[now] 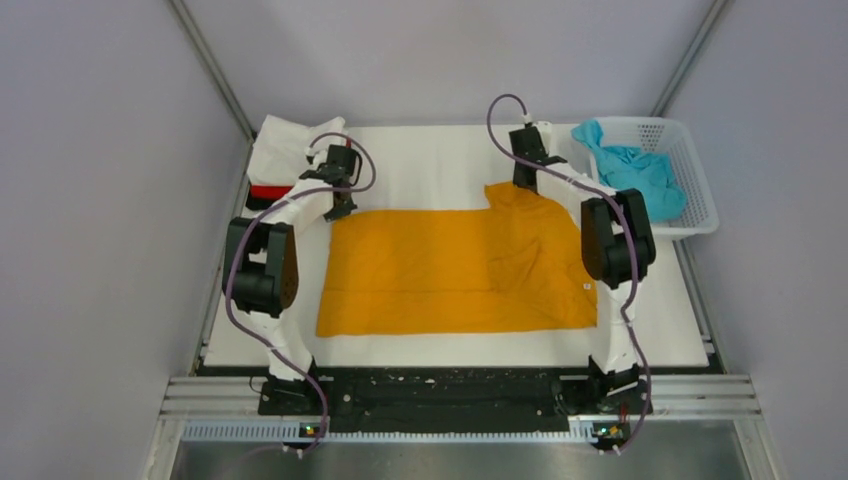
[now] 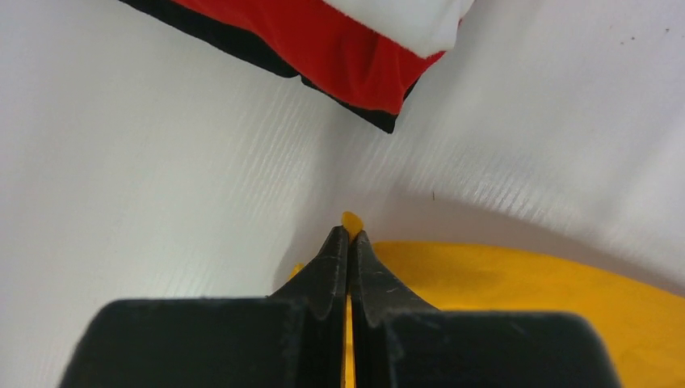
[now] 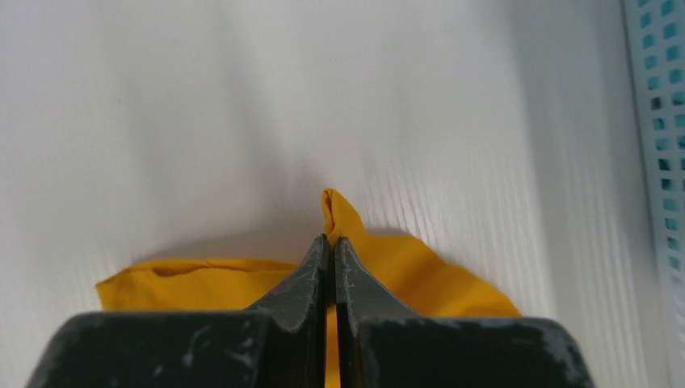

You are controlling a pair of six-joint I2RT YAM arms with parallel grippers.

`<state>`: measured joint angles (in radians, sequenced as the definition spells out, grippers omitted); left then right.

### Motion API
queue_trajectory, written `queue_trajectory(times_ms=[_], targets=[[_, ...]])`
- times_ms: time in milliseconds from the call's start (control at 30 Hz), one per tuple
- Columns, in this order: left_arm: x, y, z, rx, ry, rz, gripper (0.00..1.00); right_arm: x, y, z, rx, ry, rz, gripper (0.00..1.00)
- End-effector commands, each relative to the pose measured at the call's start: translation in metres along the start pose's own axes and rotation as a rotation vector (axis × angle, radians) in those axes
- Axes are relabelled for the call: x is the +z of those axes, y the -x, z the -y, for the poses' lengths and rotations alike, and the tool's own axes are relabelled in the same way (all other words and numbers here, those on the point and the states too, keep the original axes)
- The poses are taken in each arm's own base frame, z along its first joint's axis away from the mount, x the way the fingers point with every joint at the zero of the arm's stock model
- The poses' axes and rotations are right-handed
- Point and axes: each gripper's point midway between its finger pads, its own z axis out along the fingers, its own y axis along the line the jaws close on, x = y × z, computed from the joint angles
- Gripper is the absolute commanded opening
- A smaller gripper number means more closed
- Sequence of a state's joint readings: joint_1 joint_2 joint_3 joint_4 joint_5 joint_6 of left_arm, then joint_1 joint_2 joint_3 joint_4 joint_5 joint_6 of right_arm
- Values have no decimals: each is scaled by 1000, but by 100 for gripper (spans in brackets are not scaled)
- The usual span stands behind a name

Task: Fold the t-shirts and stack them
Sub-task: Grab the side of the flattened tshirt furthest away from the robot with both arms, then fold the other side of the tshirt into a rectangle

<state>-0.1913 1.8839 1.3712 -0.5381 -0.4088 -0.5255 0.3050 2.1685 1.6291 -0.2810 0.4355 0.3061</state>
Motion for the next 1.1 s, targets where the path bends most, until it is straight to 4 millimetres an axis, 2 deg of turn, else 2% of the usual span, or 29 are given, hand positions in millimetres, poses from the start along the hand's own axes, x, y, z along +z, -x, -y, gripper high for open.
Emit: queue_trajectory(times_ms=[0,67,500,567,800,933,1067], targets=[[-26,15,-2,-42,-36,69,0,-65,59,-2,62,74,177,0],[-32,15,-2,-47,-55,78,0,-84,60,1,72,97,190,0],[-54,-10,-10,-59,-126,91,0,-176,3,29,117,170,184,0],[-56,-12,-13,-65,-125,99,0,-187,-11,37,119,176,167,0],[-62,-21,-25,-81,-121,128,0,-222,-38,60,152,203,156,0],[-68,-24,-28,-87,-134,137,0,-241,-49,65,162,253,152,0],[-71,-30,-30,-88,-149,139,0,-248,-64,62,154,306,121,0]])
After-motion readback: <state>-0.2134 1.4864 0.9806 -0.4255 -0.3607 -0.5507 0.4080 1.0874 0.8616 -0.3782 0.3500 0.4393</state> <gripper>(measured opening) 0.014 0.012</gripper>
